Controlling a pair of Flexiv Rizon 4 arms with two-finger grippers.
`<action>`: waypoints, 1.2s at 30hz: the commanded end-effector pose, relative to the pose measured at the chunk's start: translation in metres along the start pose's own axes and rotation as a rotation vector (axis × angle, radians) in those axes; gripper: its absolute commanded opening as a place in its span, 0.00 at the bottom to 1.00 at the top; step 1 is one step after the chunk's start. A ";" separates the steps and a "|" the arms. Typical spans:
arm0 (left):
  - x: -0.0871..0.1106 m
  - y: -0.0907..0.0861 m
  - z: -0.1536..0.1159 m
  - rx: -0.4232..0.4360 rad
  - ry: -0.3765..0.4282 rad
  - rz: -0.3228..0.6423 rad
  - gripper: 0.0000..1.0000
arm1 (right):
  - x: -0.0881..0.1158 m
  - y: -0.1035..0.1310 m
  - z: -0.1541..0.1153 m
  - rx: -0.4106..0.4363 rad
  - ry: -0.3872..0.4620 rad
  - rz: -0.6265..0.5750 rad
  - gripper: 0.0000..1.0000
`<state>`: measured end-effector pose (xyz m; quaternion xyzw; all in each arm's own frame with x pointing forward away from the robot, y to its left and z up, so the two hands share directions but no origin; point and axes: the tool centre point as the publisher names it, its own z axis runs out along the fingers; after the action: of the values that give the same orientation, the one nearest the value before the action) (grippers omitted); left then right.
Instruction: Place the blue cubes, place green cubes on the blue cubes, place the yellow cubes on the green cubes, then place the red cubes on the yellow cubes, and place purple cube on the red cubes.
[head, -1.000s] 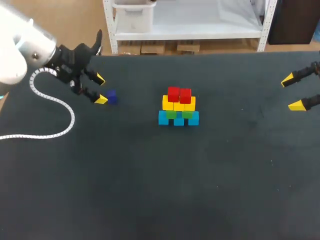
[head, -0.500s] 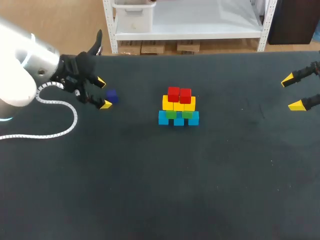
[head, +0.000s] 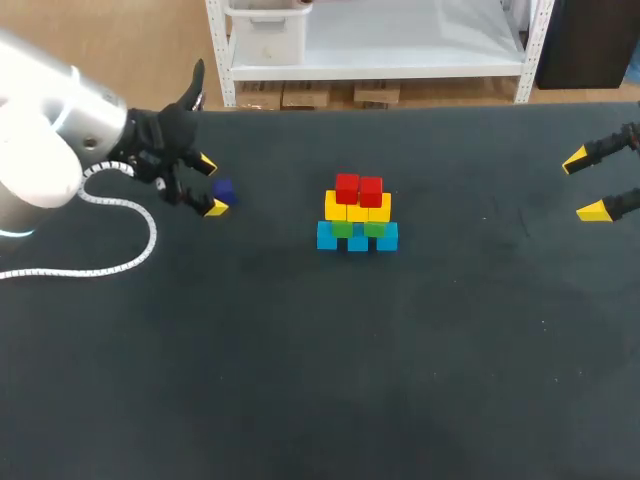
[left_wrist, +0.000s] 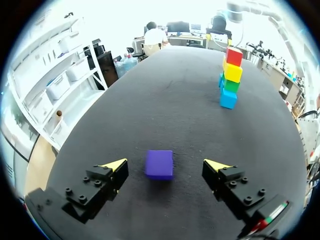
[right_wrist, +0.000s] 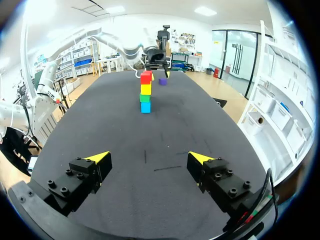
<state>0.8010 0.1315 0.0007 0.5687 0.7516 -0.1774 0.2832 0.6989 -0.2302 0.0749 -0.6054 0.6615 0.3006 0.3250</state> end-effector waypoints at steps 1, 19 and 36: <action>0.001 0.010 0.007 0.014 0.000 0.003 0.95 | 0.000 0.000 0.000 0.000 -0.001 -0.001 1.00; 0.006 0.003 0.010 0.055 -0.006 0.009 0.00 | 0.000 0.000 0.000 0.000 -0.001 -0.001 1.00; -0.075 -0.047 -0.044 0.142 -0.004 0.108 0.00 | 0.000 0.000 0.000 0.000 -0.001 -0.001 1.00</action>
<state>0.7685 0.0926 0.0611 0.6224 0.7043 -0.2223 0.2592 0.6989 -0.2302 0.0749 -0.6054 0.6615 0.3006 0.3250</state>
